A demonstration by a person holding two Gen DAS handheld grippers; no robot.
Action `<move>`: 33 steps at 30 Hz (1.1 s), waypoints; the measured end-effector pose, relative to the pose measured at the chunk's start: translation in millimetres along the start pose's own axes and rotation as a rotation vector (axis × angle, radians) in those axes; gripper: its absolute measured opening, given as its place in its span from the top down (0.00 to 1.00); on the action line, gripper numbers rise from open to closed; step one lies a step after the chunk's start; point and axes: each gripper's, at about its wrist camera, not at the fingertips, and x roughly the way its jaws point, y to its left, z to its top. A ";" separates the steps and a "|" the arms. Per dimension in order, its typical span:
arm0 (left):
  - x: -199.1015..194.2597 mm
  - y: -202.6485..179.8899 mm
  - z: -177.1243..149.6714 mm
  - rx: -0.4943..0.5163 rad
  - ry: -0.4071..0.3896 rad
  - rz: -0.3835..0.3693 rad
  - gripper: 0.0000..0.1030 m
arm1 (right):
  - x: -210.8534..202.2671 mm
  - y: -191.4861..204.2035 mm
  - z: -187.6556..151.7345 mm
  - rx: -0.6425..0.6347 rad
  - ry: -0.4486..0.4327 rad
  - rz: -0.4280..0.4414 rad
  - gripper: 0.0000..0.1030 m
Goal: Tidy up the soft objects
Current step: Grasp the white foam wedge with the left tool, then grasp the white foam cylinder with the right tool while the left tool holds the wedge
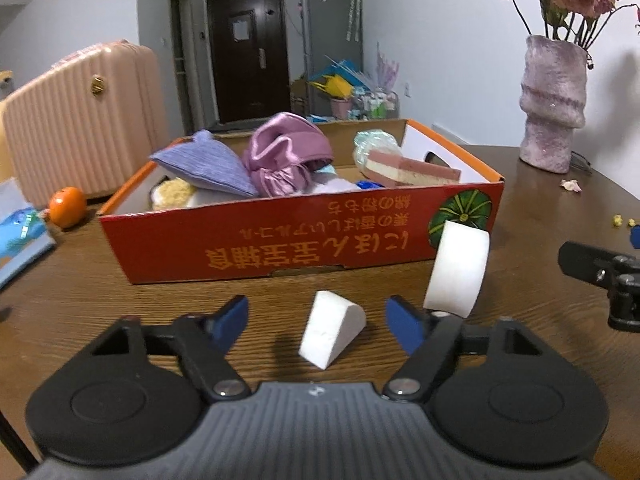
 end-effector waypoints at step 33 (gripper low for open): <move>1.6 34.3 11.1 -0.038 -0.016 -0.012 0.78 | 23.3 54.4 -4.6 -0.025 0.019 0.084 0.00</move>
